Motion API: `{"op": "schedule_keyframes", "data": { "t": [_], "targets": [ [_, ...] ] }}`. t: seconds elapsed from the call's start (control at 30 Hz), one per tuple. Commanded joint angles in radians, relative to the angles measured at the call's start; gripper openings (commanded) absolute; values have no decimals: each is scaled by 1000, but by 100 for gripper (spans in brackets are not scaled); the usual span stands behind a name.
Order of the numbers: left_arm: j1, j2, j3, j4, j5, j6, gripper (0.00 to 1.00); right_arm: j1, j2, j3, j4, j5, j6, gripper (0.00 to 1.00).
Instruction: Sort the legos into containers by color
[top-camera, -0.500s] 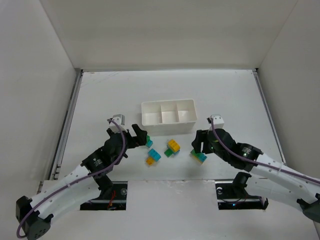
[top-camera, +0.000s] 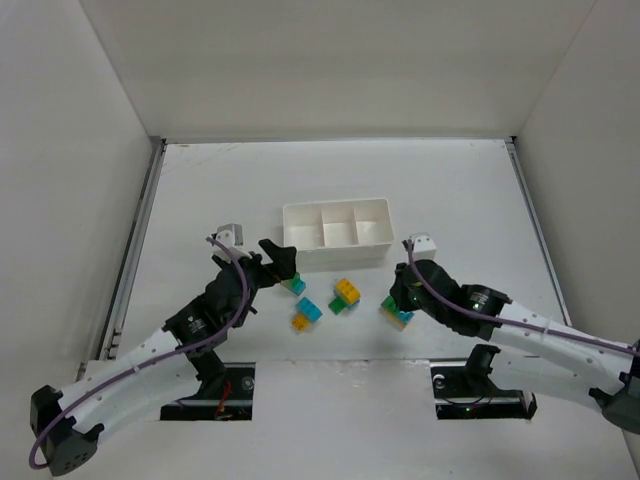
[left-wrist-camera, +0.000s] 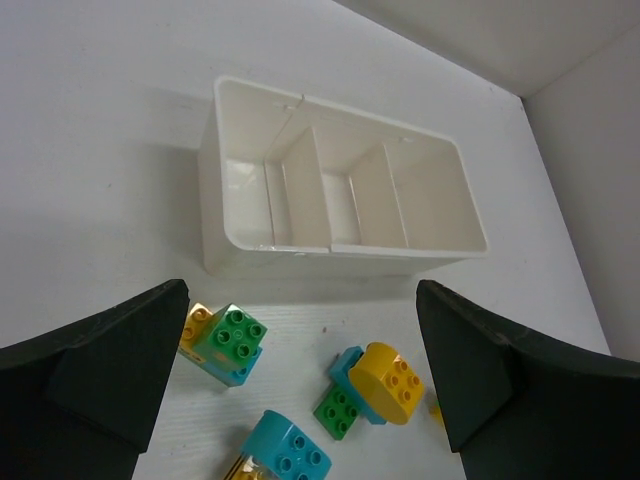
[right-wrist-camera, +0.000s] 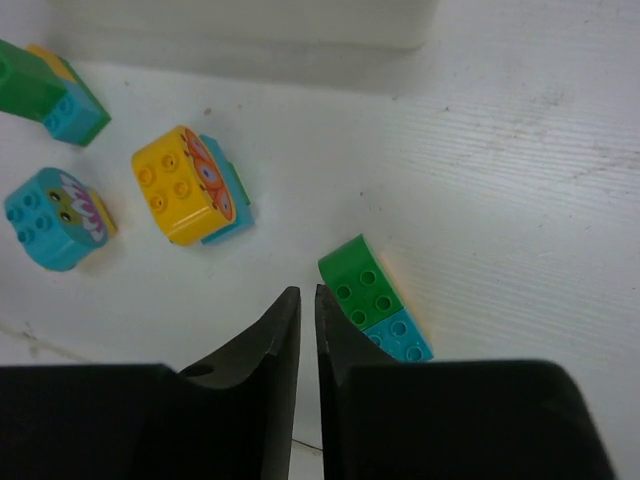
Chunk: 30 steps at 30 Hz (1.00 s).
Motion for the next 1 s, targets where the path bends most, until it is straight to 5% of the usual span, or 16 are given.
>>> {"op": "schedule_keyframes", "data": {
  "t": [0.0,0.07,0.1,0.17,0.27,0.53,0.77,0.97],
  "targets": [
    [-27,42,91,47,-79,0,98,47,45,52,41,38,-26,23],
    [-28,91,127,30,-71,69,42,78,77,58,92,32,-39,39],
    [-28,108,146,4,-65,82,27,90,96,61,118,28,-49,46],
    [-30,129,169,-31,-74,74,16,107,134,69,173,24,-85,59],
    [-19,132,166,-10,-70,77,16,118,199,75,274,22,-128,71],
    [30,106,62,84,-17,90,50,96,419,130,437,-47,-240,77],
    [119,129,33,95,90,67,54,84,536,175,466,-79,-275,75],
    [160,200,22,136,203,42,53,52,555,149,482,-71,-273,63]
  ]
}}
